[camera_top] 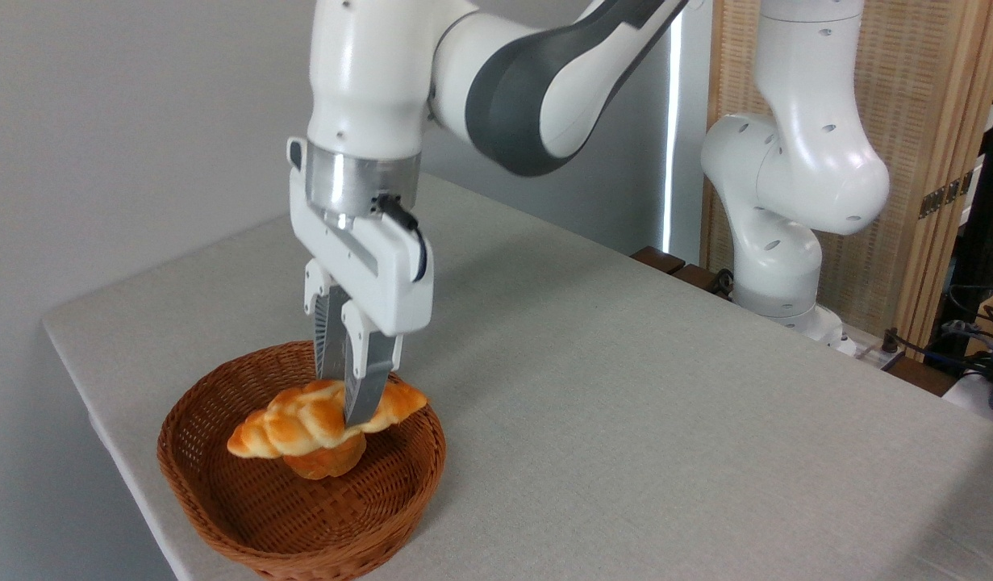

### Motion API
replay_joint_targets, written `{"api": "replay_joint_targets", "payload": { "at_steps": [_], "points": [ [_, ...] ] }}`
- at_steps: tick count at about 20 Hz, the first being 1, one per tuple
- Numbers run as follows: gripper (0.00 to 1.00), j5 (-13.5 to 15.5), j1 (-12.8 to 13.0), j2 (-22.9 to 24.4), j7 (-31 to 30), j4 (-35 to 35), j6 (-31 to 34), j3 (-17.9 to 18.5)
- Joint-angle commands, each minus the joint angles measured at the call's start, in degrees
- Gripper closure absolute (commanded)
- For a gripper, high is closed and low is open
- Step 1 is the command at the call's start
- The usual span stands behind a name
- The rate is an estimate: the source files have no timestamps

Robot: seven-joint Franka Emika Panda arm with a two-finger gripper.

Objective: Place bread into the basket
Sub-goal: 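Lower the roll into the basket and open the gripper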

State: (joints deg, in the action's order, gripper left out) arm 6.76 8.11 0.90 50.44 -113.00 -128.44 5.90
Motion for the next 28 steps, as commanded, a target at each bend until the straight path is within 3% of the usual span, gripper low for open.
{"api": "replay_joint_targets", "payload": {
  "at_steps": [1,2,3,4,13,15,28],
  "points": [
    [0.44,0.9,0.6,-1.2,0.8,1.4,-0.2,0.9],
    [0.39,0.9,0.6,-1.4,0.7,1.4,-0.2,0.8],
    [0.25,0.9,0.6,-1.5,0.6,1.4,-0.2,0.6],
    [0.19,0.8,0.6,-1.5,0.7,1.3,-0.2,0.5],
    [0.11,0.6,0.6,-1.5,0.9,1.4,-0.3,0.5],
    [0.0,0.6,0.6,-1.5,0.9,1.4,-0.2,0.5],
    [0.0,0.6,0.6,-1.5,0.9,1.4,-0.3,0.5]
  ]
}}
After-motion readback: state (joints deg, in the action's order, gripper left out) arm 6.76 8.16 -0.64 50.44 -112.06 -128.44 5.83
